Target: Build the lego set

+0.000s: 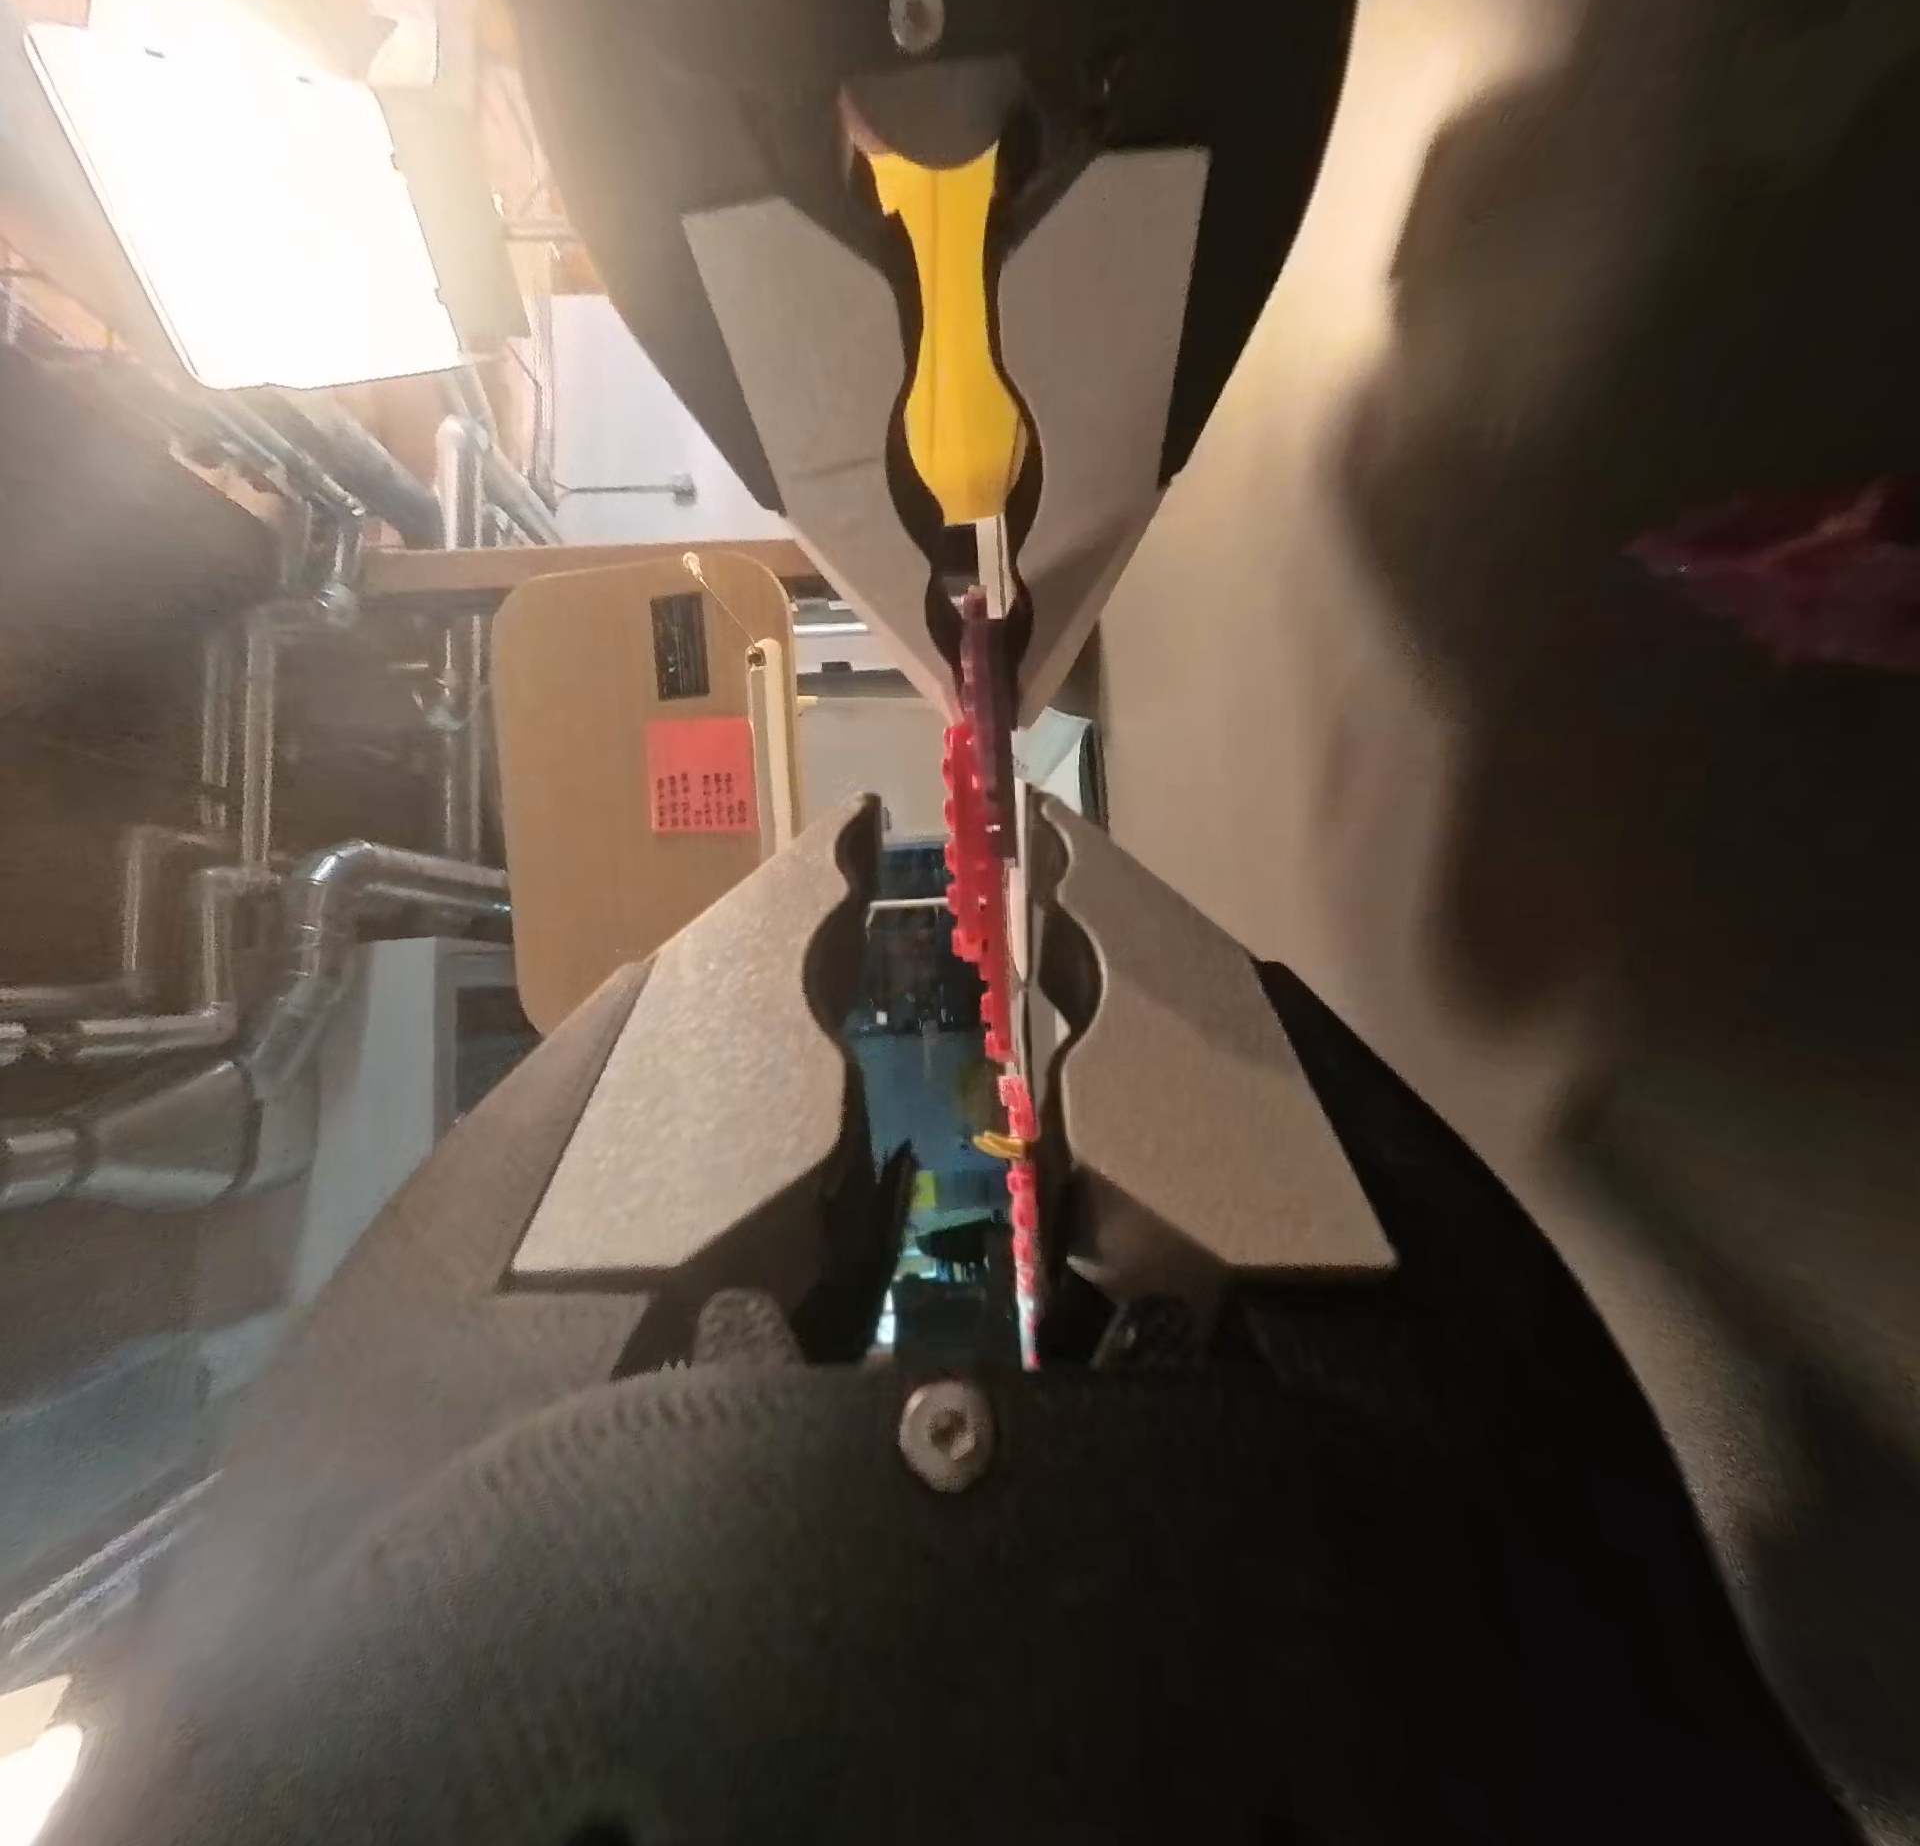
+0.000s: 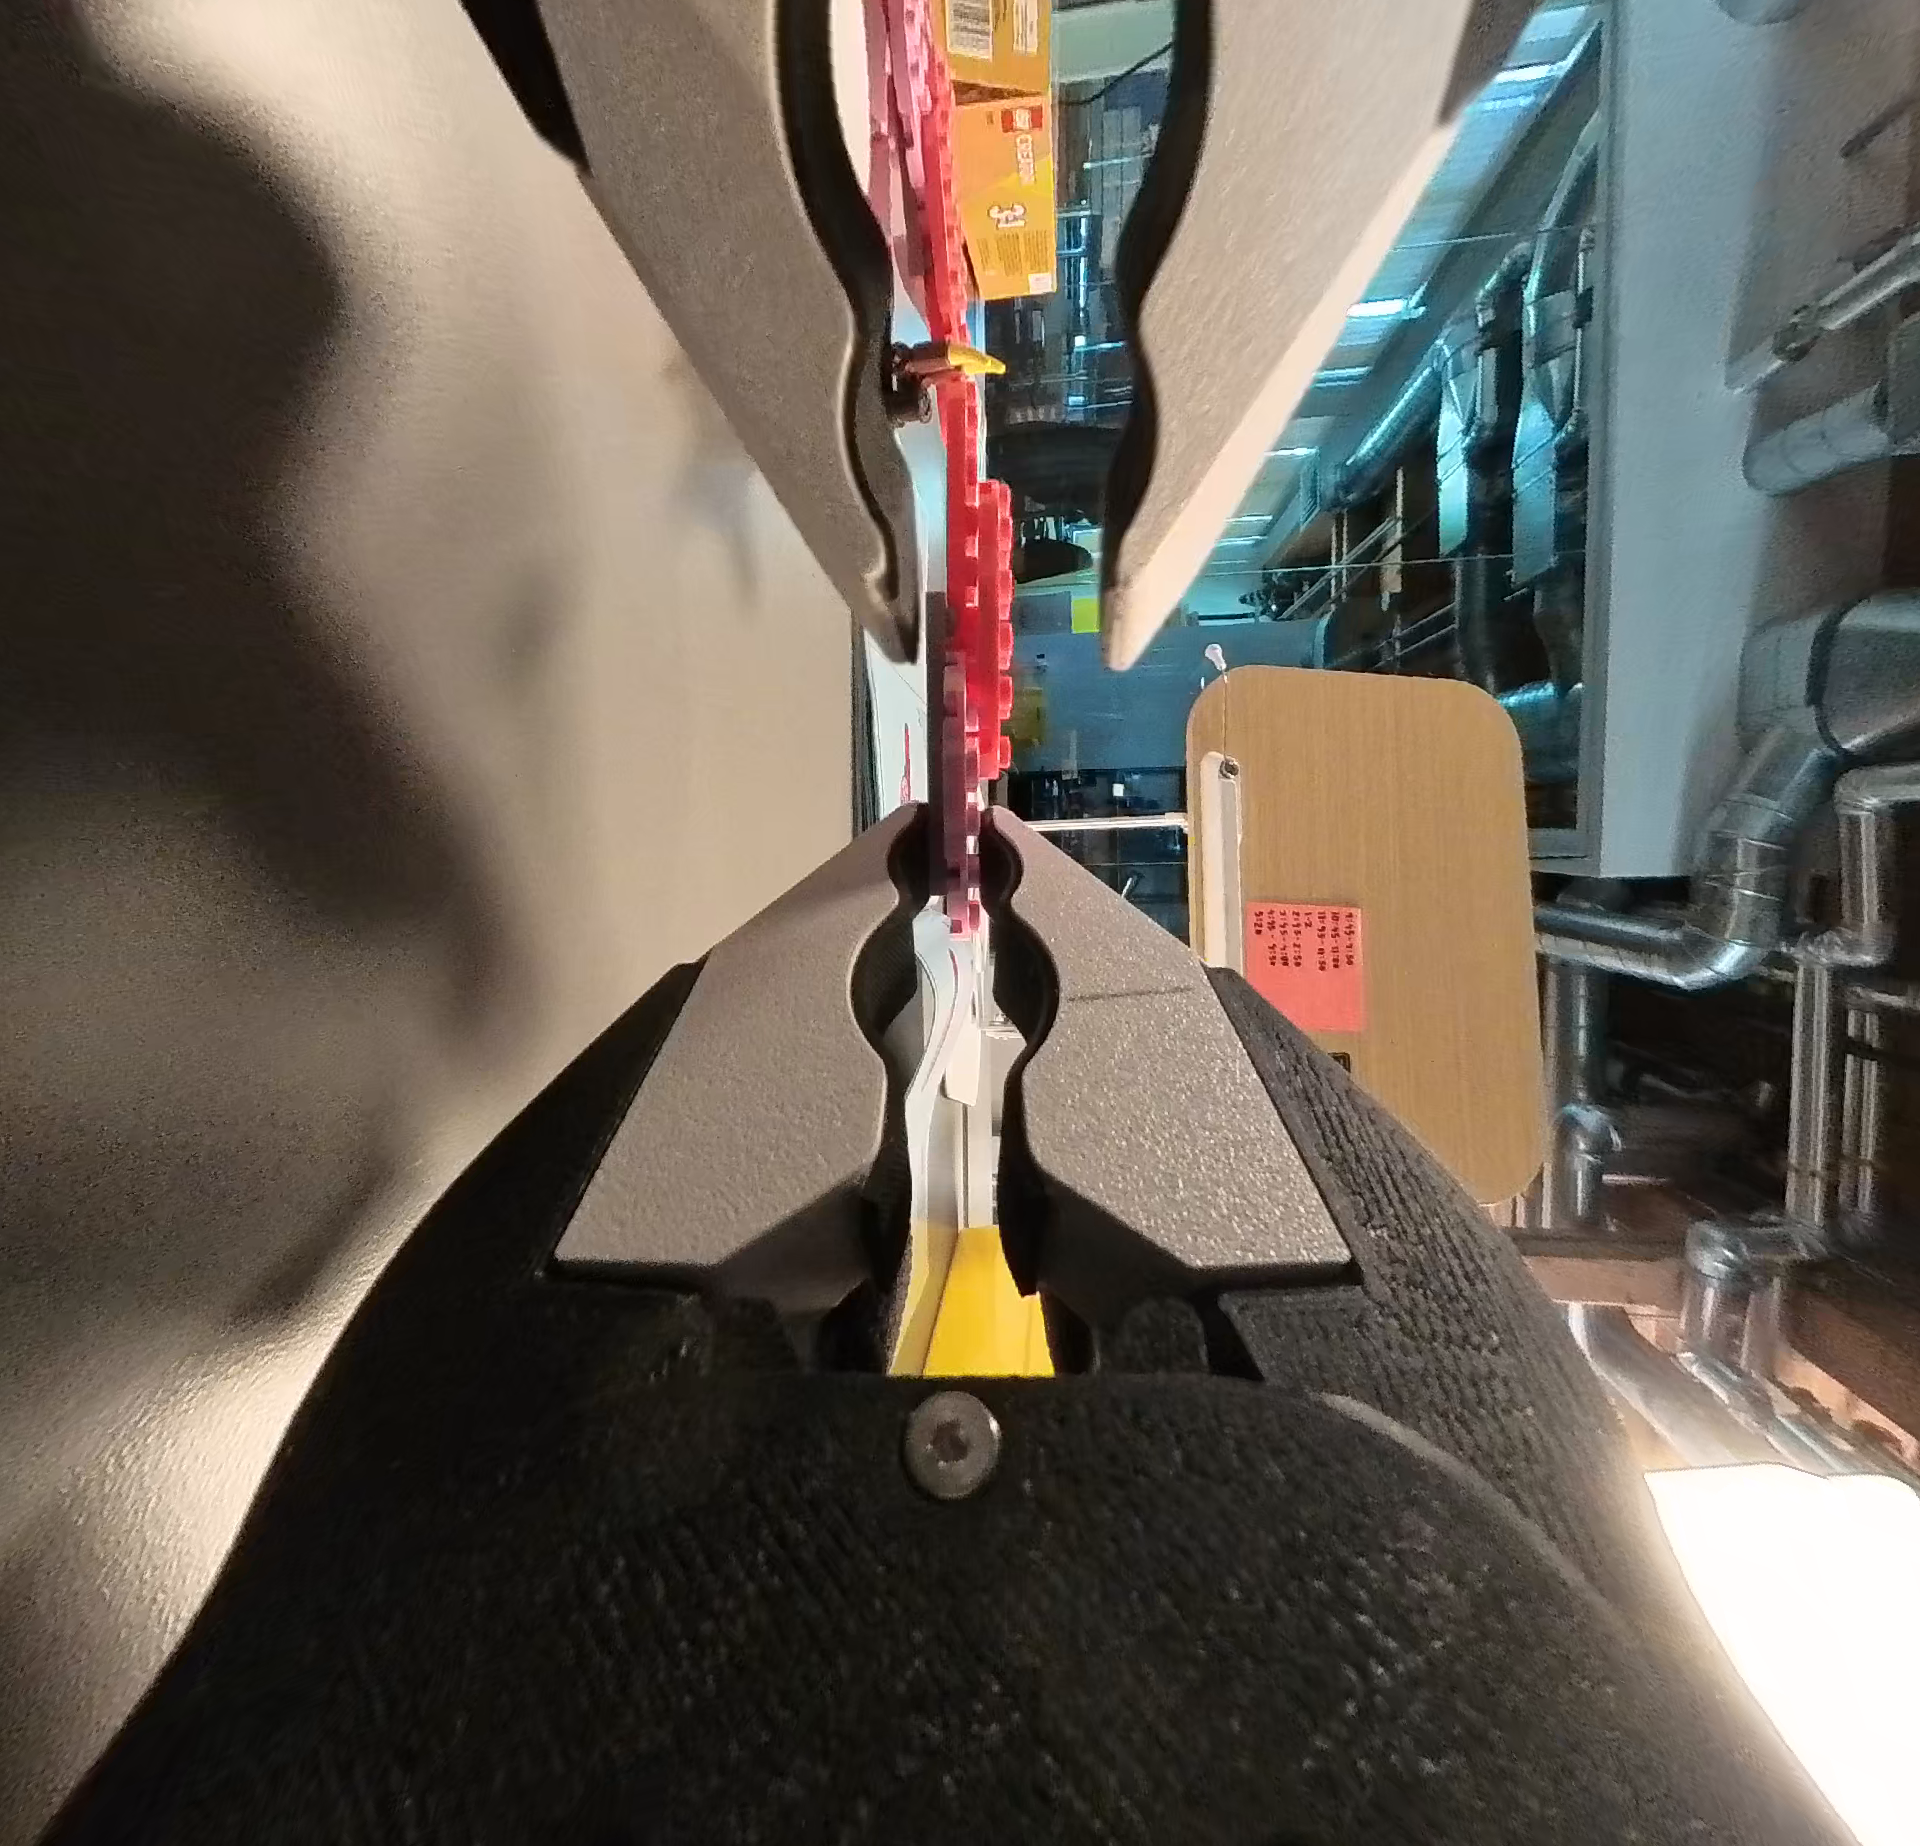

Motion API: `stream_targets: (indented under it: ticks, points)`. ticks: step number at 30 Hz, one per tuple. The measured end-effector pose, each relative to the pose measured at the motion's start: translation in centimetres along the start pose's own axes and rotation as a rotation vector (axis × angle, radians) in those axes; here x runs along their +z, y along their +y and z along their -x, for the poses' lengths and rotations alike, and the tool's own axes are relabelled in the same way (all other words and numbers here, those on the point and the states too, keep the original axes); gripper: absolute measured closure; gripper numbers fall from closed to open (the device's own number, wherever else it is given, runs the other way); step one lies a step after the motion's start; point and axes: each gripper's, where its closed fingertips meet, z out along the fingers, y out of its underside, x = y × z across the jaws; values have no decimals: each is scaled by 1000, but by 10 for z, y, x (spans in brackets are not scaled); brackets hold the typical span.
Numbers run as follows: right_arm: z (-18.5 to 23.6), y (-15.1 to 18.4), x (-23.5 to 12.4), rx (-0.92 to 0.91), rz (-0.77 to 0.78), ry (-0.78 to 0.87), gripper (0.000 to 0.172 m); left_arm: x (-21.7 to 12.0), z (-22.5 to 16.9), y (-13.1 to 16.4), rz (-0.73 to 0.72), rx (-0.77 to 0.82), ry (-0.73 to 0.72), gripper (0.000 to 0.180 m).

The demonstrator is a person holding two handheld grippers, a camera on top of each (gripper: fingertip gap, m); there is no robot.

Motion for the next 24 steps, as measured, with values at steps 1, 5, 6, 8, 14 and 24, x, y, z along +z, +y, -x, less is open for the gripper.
stream_targets:
  ticks: [1, 5, 6, 8, 14, 24]
  points:
    - [0, 0, 0, 1, -1, 0, 167, 1, -1, 3, 15, -2, 7, 154]
    - [-1, -1, 0, 8, -2, 5, 167, 5, 0, 12, 65, 72, -31, 161]
    - [-1, -1, 0, 13, -2, 5, 167, 5, -1, 13, 72, 89, -39, 163]
    - [-2, 0, 0, 16, -1, 5, 167, 6, -2, 14, 80, 98, -46, 165]
    - [-2, 0, 0, 9, 5, 6, 167, 8, -3, 13, 82, 97, -46, 166]
    - [-2, -2, 0, 5, 6, 3, 167, 9, -4, 13, 56, 41, -18, 167]
